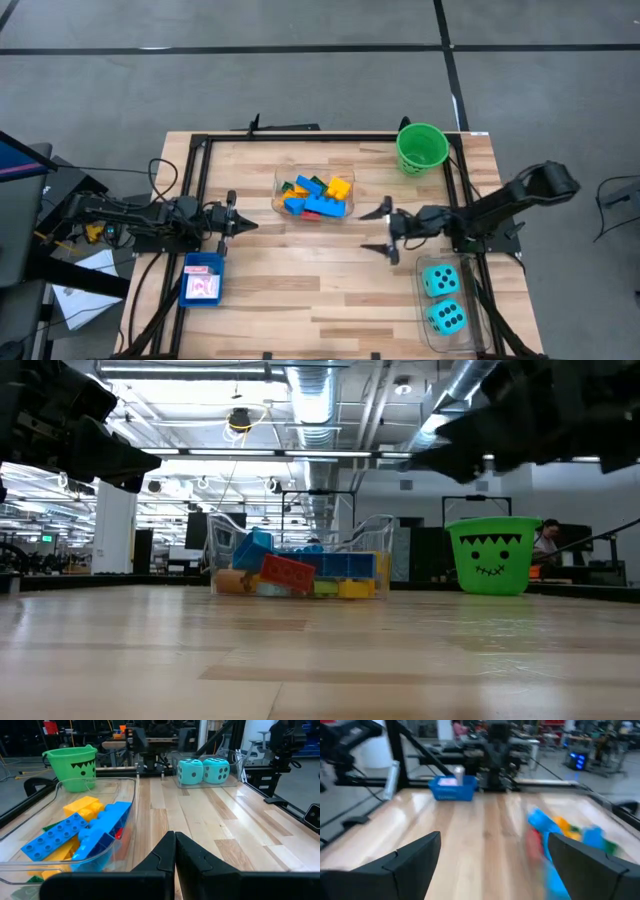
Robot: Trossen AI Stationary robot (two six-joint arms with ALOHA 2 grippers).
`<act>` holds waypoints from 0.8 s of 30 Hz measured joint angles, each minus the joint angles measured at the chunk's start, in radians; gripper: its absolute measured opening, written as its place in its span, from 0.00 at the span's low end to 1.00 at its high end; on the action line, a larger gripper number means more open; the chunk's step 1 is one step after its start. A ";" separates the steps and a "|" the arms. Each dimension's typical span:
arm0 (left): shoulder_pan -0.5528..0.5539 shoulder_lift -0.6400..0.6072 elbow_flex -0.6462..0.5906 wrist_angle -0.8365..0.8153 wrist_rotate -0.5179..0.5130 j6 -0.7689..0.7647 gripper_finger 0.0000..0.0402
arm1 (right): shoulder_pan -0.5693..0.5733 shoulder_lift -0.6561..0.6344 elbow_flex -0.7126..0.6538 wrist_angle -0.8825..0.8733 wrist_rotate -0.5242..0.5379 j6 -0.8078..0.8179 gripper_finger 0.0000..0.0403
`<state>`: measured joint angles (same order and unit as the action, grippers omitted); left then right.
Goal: Pick & Place Toys
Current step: Return to Home Position
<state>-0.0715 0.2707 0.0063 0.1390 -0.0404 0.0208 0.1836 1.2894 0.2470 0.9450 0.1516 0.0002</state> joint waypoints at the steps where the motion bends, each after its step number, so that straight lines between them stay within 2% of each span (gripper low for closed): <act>1: 0.000 0.000 0.000 0.000 0.000 0.000 0.01 | -0.006 -0.044 -0.029 -0.023 0.001 0.000 0.89; 10: 0.000 0.000 0.000 0.000 0.000 0.000 0.01 | -0.050 -0.345 -0.160 -0.196 0.007 0.002 0.89; 14: 0.000 0.000 0.000 0.000 0.000 0.000 0.01 | -0.066 -0.408 -0.172 -0.271 0.006 0.007 0.89; 24: 0.000 0.000 0.000 0.000 0.000 0.000 0.01 | -0.102 -0.500 -0.170 -0.302 0.007 -0.038 0.89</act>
<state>-0.0715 0.2703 0.0063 0.1394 -0.0406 0.0208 0.0815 0.7892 0.0769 0.6425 0.1581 -0.0376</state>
